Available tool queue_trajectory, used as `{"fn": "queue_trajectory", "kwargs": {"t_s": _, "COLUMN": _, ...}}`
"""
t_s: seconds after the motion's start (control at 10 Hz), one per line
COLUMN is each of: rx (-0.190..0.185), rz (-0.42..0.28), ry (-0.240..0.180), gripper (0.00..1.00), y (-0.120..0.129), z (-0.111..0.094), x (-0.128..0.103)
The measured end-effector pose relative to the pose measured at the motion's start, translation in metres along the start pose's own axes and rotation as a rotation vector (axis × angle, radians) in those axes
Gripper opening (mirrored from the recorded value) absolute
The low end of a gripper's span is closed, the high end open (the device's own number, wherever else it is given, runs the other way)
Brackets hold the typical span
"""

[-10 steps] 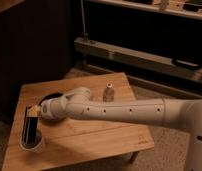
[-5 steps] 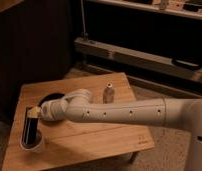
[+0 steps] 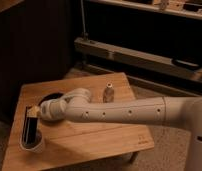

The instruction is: Place the eraser in the ceramic cup

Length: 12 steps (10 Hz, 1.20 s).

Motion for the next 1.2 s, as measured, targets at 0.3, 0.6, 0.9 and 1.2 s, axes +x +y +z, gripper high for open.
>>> {"fn": "queue_trajectory", "kwargs": {"t_s": 0.3, "rx": -0.016, "rz": 0.007, "ry": 0.007, "gripper": 0.8, "y": 0.0013, "z": -0.0013, "x": 0.0007}}
{"fn": "queue_trajectory", "kwargs": {"t_s": 0.6, "rx": -0.036, "rz": 0.034, "ry": 0.016, "gripper": 0.8, "y": 0.0046, "z": -0.0035, "x": 0.0}}
{"fn": "queue_trajectory", "kwargs": {"t_s": 0.9, "rx": -0.018, "rz": 0.044, "ry": 0.016, "gripper": 0.8, "y": 0.006, "z": -0.0044, "x": -0.0011}}
{"fn": "queue_trajectory", "kwargs": {"t_s": 1.2, "rx": -0.012, "rz": 0.045, "ry": 0.015, "gripper": 0.8, "y": 0.0056, "z": -0.0046, "x": -0.001}}
